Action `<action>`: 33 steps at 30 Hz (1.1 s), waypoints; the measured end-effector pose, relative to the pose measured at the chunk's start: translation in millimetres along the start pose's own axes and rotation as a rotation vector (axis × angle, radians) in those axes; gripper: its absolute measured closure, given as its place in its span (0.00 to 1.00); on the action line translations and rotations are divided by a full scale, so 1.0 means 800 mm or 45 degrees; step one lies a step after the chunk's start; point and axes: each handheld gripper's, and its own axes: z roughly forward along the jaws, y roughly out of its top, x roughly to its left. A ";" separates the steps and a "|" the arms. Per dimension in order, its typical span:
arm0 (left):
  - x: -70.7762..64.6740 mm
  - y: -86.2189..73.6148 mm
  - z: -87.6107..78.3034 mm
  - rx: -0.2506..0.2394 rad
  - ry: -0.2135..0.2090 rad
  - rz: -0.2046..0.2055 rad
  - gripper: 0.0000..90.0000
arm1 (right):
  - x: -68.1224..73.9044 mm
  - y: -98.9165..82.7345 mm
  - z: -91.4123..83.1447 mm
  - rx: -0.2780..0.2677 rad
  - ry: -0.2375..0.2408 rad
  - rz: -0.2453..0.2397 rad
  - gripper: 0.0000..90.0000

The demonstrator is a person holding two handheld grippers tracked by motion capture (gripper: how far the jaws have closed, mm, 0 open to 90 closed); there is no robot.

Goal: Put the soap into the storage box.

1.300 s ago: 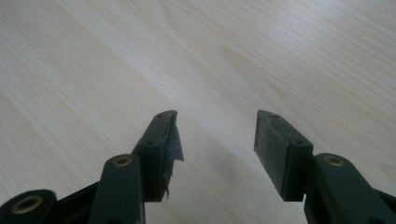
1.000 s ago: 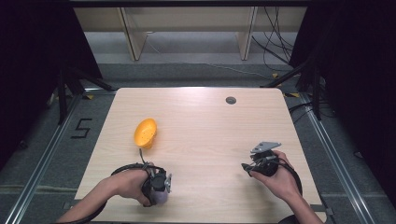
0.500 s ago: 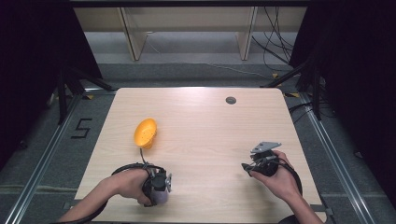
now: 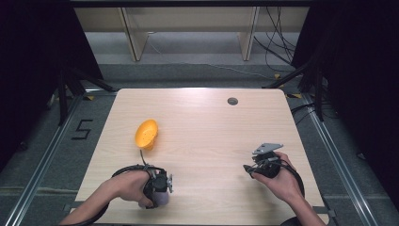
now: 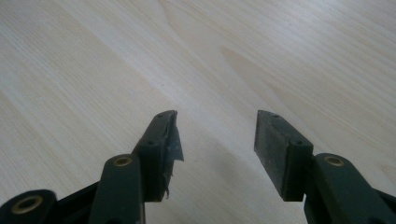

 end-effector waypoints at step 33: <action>0.020 -0.016 -0.029 -0.194 -0.043 -0.429 0.54 | -0.003 0.000 0.000 -0.023 -0.014 -0.042 0.55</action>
